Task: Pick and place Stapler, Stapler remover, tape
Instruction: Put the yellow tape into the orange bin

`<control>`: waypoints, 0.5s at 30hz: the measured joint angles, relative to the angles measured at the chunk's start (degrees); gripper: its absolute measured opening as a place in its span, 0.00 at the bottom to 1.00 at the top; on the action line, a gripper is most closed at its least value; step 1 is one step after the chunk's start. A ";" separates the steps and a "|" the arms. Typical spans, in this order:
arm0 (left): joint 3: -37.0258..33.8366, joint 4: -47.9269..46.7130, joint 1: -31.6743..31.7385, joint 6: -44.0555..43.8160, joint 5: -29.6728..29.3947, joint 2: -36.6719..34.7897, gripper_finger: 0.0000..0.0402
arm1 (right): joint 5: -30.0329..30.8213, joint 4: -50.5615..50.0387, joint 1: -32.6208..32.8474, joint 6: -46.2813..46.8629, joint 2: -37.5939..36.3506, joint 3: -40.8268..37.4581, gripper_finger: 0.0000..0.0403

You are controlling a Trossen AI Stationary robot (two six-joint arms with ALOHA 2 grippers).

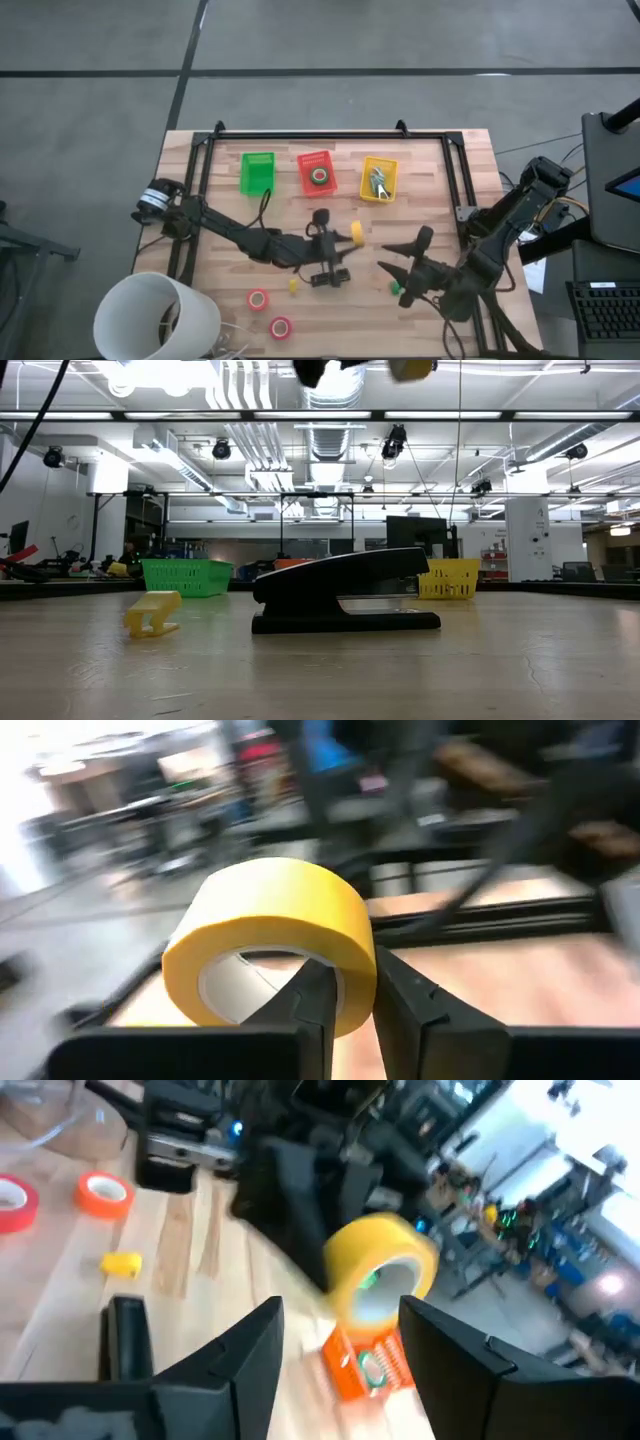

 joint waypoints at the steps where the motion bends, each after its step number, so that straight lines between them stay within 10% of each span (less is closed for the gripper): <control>1: 0.00 -0.54 0.14 -0.38 -3.87 0.00 0.12 | 0.00 -2.43 0.11 2.91 -0.04 -0.01 0.49; 7: 0.00 -4.86 3.25 -8.70 -20.28 -0.02 0.14 | -0.07 -11.09 0.46 15.95 0.02 -2.36 0.47; 15: 1.40 -24.86 14.60 -25.71 -11.81 -0.13 0.13 | -0.93 -11.11 0.45 21.10 0.02 -6.65 0.42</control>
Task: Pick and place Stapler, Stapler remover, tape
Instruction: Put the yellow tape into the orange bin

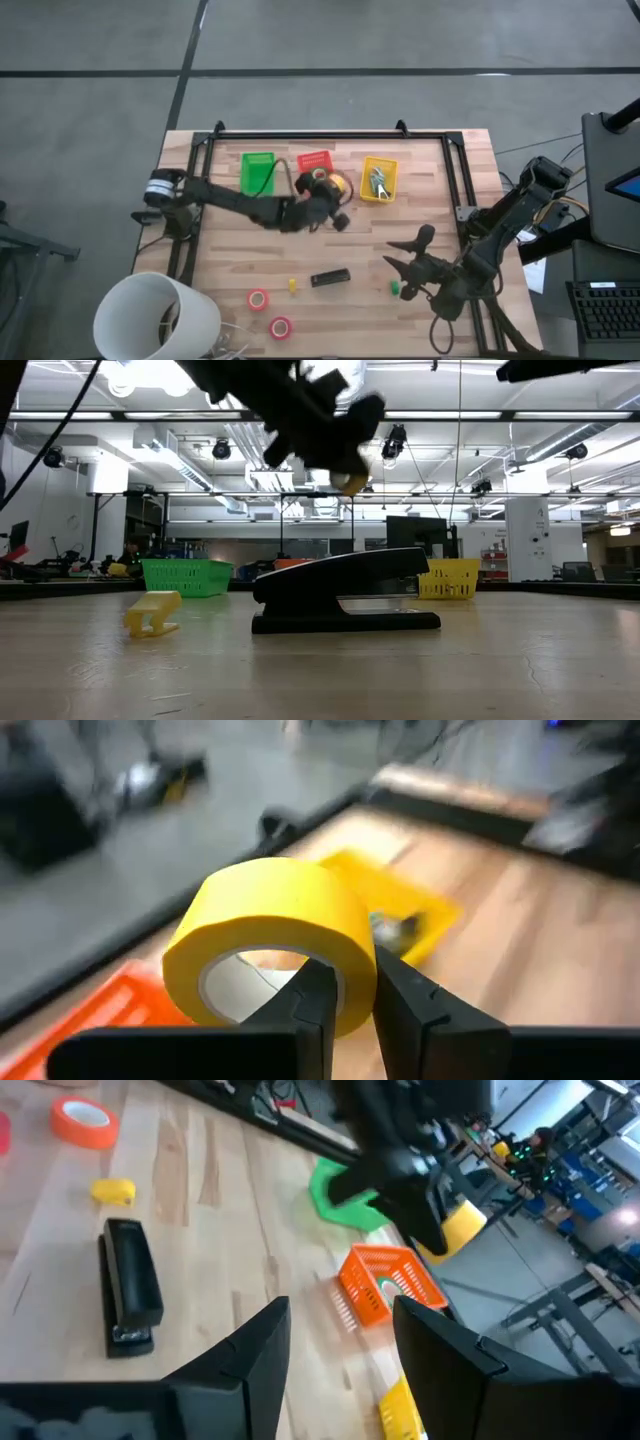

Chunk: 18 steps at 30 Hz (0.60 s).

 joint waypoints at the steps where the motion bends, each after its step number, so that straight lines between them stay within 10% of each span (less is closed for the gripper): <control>1: 0.63 -3.97 1.62 -2.62 0.55 -0.06 0.13 | -0.42 0.09 -0.02 0.29 0.00 -0.48 0.41; 7: 6.09 -25.78 12.27 -14.64 12.38 -0.48 0.13 | -0.99 0.27 -0.04 1.61 0.04 -2.69 0.35; 18: 6.90 -27.91 24.71 -17.21 28.71 -0.15 0.14 | -0.99 0.35 -0.04 1.47 0.02 -2.80 0.30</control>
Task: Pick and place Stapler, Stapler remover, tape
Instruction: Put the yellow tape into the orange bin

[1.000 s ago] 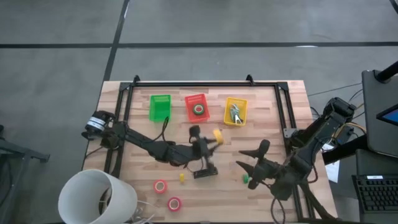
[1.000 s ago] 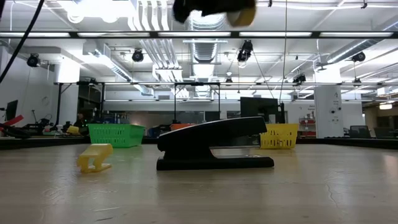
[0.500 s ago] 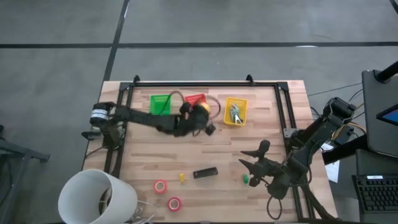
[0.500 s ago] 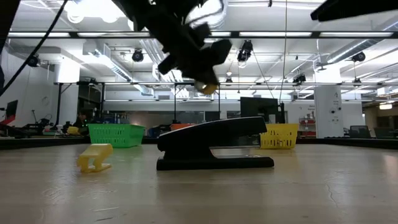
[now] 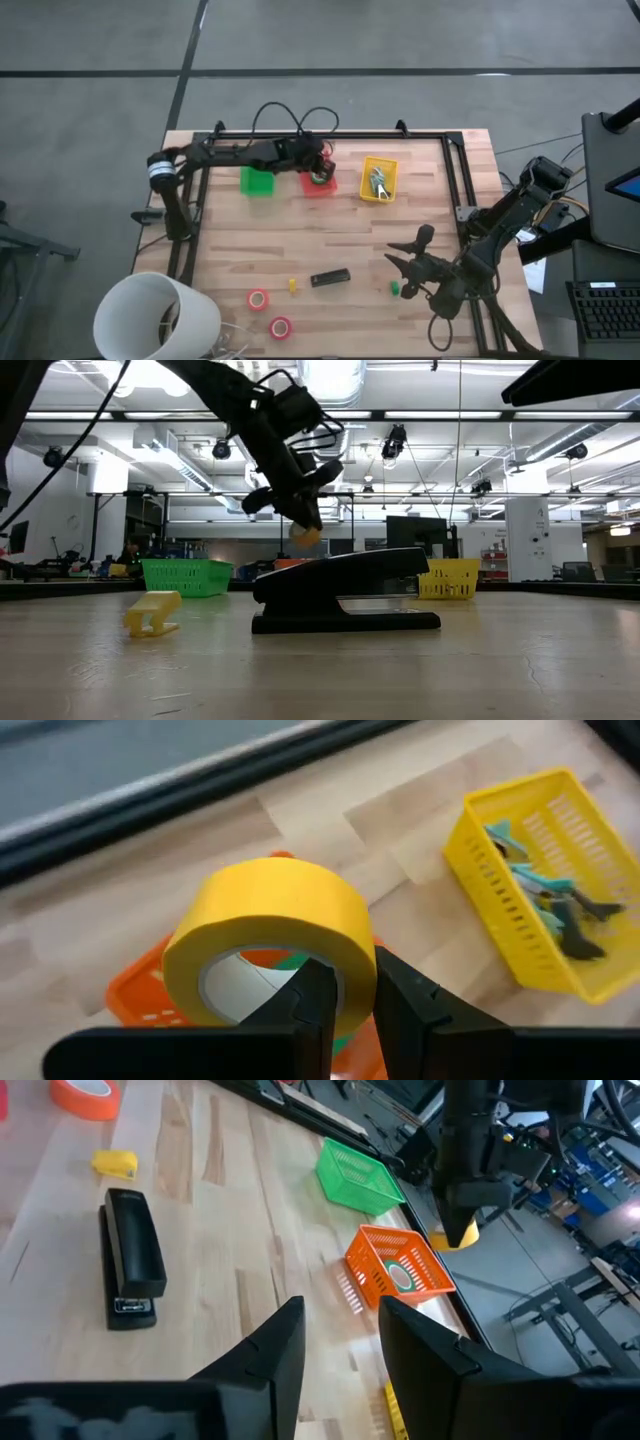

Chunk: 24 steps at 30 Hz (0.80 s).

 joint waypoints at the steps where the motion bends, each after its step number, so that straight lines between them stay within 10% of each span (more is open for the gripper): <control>1: 0.00 0.41 0.41 -0.17 1.51 0.21 0.14 | 0.00 0.09 0.00 0.00 0.00 0.00 0.31; 24: 0.00 0.07 1.83 1.51 6.01 5.37 0.14 | 0.04 0.54 -0.02 -0.11 0.00 -0.02 0.28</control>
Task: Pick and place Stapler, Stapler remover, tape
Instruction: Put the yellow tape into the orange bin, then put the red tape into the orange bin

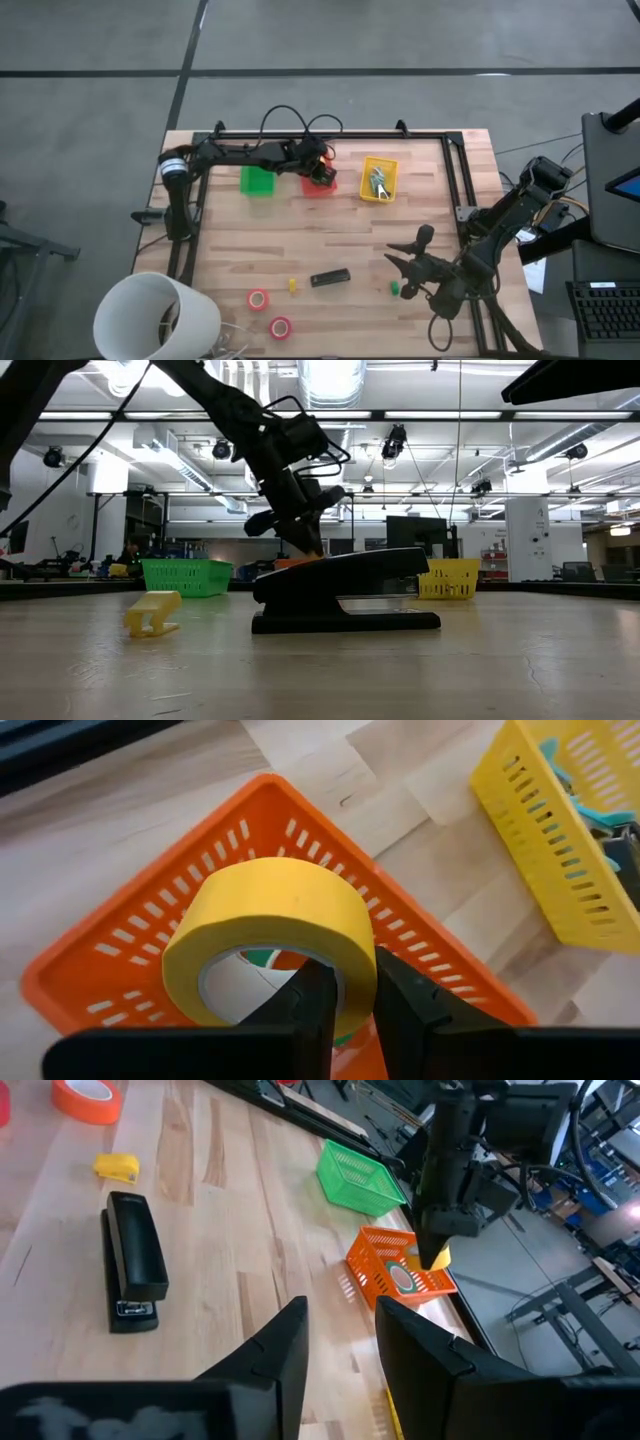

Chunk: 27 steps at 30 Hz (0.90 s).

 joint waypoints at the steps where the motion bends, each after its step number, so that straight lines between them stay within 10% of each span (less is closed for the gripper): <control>1: 0.00 0.25 0.14 0.00 0.64 0.27 0.14 | 0.00 0.01 0.00 -0.01 0.00 0.00 0.28; 27: 0.24 -1.82 -6.91 3.08 4.64 -3.57 0.46 | -0.02 -0.06 0.00 0.08 0.00 -0.61 0.21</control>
